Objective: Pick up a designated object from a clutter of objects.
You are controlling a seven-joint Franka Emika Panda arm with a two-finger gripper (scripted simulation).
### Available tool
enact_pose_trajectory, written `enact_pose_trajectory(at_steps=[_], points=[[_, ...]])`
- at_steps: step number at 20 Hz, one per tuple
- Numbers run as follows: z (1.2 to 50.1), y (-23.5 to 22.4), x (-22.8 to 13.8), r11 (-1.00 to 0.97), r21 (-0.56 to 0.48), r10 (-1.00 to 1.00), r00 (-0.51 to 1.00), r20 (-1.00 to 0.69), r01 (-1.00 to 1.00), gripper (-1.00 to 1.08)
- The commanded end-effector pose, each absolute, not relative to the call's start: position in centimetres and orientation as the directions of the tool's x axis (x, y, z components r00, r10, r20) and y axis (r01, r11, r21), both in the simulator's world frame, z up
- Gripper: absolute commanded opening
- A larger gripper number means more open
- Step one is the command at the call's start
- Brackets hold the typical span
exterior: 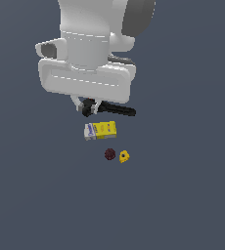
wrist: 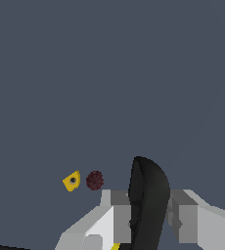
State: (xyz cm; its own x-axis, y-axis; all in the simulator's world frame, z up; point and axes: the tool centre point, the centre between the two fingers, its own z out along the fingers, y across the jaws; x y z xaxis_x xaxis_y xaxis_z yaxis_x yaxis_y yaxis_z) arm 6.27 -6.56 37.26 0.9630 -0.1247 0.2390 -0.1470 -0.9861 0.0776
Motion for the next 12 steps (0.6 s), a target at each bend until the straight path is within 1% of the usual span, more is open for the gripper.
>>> enact_pose_trajectory(at_steps=[1,6,12], points=[[39.1,-7.4,6.1,-0.986,0.077,-0.124,0.963,0.24,-0.146,-1.0],[41.3,-8.6,6.0,-0.986,0.079,-0.125,0.963,0.241,-0.148,-1.0],[42.2,-9.0,6.1,-0.986,0.08,-0.126,0.962,0.241,-0.149,-1.0]])
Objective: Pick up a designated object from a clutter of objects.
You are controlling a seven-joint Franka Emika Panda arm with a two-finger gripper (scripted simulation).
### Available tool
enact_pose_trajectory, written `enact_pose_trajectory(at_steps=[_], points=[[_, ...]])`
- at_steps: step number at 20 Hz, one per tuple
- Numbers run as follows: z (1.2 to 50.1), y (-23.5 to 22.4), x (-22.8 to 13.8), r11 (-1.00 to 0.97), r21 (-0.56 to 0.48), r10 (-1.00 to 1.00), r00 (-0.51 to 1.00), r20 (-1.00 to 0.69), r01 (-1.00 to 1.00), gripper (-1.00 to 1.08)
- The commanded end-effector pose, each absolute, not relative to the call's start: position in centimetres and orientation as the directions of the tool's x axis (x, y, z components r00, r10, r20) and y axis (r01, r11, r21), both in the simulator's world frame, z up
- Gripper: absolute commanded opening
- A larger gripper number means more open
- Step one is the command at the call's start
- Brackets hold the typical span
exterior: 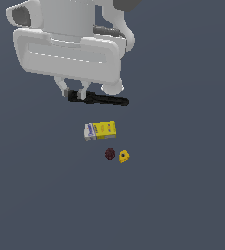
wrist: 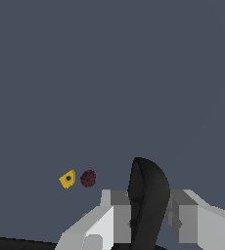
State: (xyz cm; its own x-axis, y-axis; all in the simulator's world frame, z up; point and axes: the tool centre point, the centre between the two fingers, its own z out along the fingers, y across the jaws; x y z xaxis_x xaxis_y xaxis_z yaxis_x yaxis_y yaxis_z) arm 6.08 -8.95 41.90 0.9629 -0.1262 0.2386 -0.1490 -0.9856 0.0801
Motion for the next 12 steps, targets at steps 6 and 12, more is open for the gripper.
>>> enact_pose_trajectory(at_steps=[6,12], points=[[42.7,-8.9,5.7,-0.986,0.08,-0.126,0.963,0.239,-0.149,-1.0],[45.8,-8.5,4.5,-0.986,0.08,-0.126,0.963,0.239,-0.149,-1.0]])
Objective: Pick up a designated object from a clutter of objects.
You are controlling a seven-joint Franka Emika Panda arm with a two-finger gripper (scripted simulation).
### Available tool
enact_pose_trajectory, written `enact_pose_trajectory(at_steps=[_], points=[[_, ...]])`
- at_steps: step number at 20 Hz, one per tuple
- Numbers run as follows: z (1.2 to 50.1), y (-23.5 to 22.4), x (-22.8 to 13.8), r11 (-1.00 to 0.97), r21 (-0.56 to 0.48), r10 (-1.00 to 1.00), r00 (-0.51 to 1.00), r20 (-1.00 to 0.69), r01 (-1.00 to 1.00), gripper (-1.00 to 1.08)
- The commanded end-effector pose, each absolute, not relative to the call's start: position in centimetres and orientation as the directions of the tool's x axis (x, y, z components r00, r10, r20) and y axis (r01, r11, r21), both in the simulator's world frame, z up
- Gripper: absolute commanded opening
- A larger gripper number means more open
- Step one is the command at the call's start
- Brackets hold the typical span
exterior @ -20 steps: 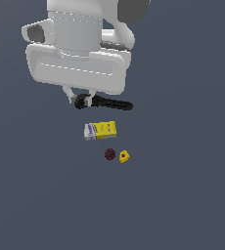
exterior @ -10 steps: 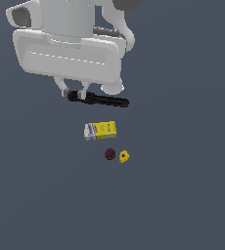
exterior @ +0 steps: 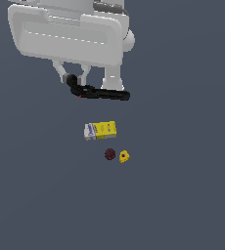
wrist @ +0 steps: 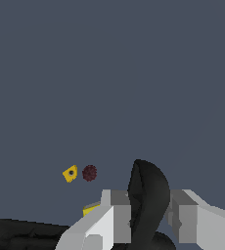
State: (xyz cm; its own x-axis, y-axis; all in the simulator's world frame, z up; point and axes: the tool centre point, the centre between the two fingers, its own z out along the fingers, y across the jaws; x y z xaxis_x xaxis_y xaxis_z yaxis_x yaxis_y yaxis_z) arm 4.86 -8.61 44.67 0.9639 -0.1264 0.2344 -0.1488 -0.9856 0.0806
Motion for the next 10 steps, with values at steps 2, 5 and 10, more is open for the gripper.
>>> enact_pose_trajectory(at_steps=[2,5,10], points=[[46.9,-8.4,4.1,-0.986,0.08,-0.126,0.963,0.239,-0.149,-1.0],[48.1,-8.3,3.7,-0.986,0.08,-0.126,0.963,0.239,-0.149,-1.0],[48.9,-8.2,3.4,-0.986,0.08,-0.126,0.963,0.239,-0.149,-1.0]])
